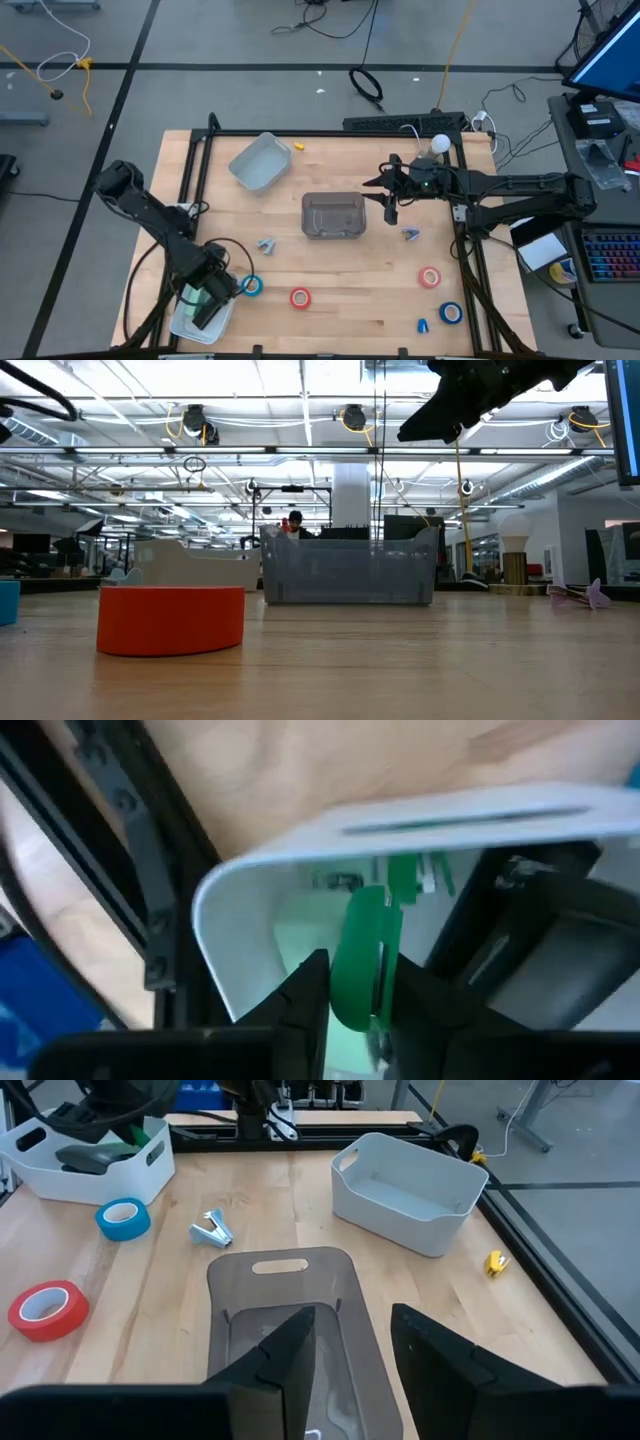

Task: Pick and place Stapler, Stapler remover, tape
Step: Put the green stapler into the white bin

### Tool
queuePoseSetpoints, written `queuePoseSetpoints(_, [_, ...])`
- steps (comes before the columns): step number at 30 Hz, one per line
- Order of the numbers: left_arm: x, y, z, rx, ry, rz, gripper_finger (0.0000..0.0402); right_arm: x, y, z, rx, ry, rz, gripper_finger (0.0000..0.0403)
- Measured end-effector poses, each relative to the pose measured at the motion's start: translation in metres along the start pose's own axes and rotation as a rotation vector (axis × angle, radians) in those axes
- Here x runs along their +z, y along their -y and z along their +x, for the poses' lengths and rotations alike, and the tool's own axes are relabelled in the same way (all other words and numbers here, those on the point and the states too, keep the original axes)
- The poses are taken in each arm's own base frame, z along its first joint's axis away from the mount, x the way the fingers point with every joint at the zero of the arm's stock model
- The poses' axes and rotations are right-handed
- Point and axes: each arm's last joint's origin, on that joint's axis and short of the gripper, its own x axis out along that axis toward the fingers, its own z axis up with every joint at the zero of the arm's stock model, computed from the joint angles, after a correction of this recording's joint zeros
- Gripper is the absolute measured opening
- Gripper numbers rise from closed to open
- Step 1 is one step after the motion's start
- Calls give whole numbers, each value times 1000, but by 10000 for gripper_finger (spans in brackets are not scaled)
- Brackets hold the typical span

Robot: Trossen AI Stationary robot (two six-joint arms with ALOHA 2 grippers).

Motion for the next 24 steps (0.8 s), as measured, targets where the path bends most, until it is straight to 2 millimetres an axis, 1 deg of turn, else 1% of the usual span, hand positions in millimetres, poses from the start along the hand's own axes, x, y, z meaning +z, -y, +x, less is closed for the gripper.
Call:
queuePoseSetpoints(3, [1, 1, 3, -13, -3, 5, 95, 0, 0, 0, 0, 0, 0, 128])
queuePoseSetpoints(13, [1, 2, 4, -28, 3, 28, 92, 2, 0, 0, -1, 22, 3, 128])
queuePoseSetpoints(24, [0, 4, -2, -48, 15, -16, 92, 2, 0, 0, -1, 22, 31, 128])
